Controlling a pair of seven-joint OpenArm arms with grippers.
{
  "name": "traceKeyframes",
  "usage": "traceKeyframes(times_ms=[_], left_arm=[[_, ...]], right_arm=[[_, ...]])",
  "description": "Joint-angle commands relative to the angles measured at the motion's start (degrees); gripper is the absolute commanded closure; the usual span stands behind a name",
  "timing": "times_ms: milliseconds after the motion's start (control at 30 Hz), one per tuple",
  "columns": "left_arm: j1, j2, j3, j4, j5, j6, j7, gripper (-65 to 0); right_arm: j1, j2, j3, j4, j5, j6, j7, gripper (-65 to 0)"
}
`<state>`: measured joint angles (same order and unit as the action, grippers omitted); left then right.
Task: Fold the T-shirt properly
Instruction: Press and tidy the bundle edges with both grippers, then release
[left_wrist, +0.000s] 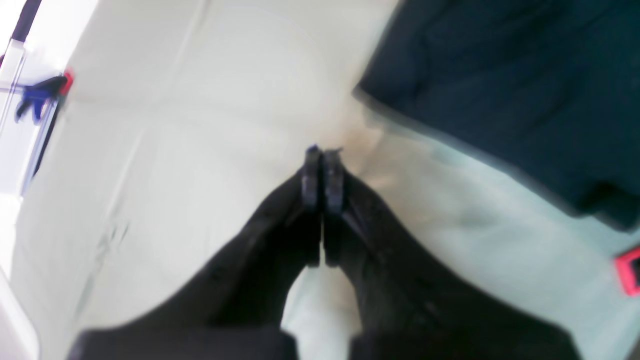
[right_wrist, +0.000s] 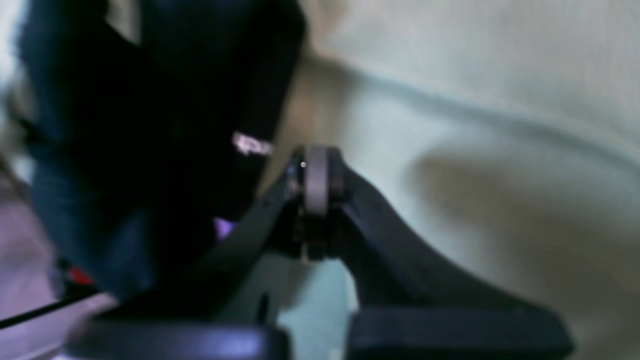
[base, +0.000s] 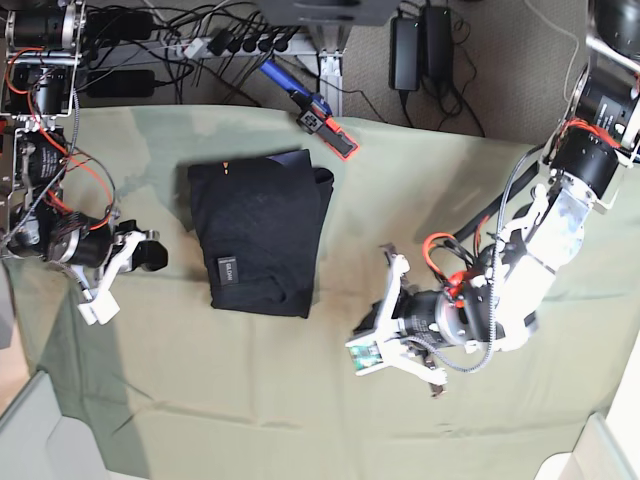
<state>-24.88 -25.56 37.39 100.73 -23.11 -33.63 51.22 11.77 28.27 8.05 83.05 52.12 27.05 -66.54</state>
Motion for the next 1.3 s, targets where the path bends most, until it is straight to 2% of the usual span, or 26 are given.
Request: traceKeyframes(times_ms=[0, 167, 333, 500, 633, 833, 1000, 1167, 1267], left_arm=[[0.2, -0.3, -0.6, 2.4, -0.3, 0.5, -0.6, 0.0], [8.3, 0.3, -0.6, 9.9, -0.2, 0.4, -0.6, 0.0], [13.7, 3.1, -0.6, 12.1, -0.2, 0.3, -1.3, 0.0], [15.5, 7.4, -0.6, 10.1, 0.5, -0.1, -2.7, 0.0], [15.3, 10.6, -0.6, 3.8, 4.8, -0.1, -6.4, 0.0], [12.5, 12.5, -0.6, -6.6, 6.9, -0.3, -9.4, 0.0], [9.6, 12.6, -0.6, -14.9, 7.3, -0.3, -12.7, 0.0], [8.5, 13.4, -0.6, -22.1, 10.2, -0.3, -15.6, 0.0], [8.5, 13.9, -0.6, -24.7, 11.6, -0.3, -18.2, 0.0]], right_arm=[[1.7, 1.3, 0.6, 1.0, 1.7, 4.5, 0.3, 0.0], [3.4, 1.4, 0.6, 1.2, 7.4, 5.6, -1.2, 0.0], [5.5, 0.5, 0.6, 3.1, 15.2, 6.9, -4.3, 0.0], [6.0, -1.2, -0.5, 3.2, 16.0, 7.4, -4.4, 0.0], [6.0, -3.0, -3.8, 2.1, 15.8, 7.5, -4.0, 0.0], [7.6, -4.0, -11.8, 0.1, 8.7, 7.5, 0.2, 0.0], [9.4, -4.0, -17.1, -4.7, -1.1, 7.5, 6.1, 0.0], [10.0, -4.7, -20.5, -12.6, -6.1, 7.5, 11.4, 0.0], [10.0, -5.6, -20.9, -16.1, -7.0, 7.5, 12.2, 0.0]])
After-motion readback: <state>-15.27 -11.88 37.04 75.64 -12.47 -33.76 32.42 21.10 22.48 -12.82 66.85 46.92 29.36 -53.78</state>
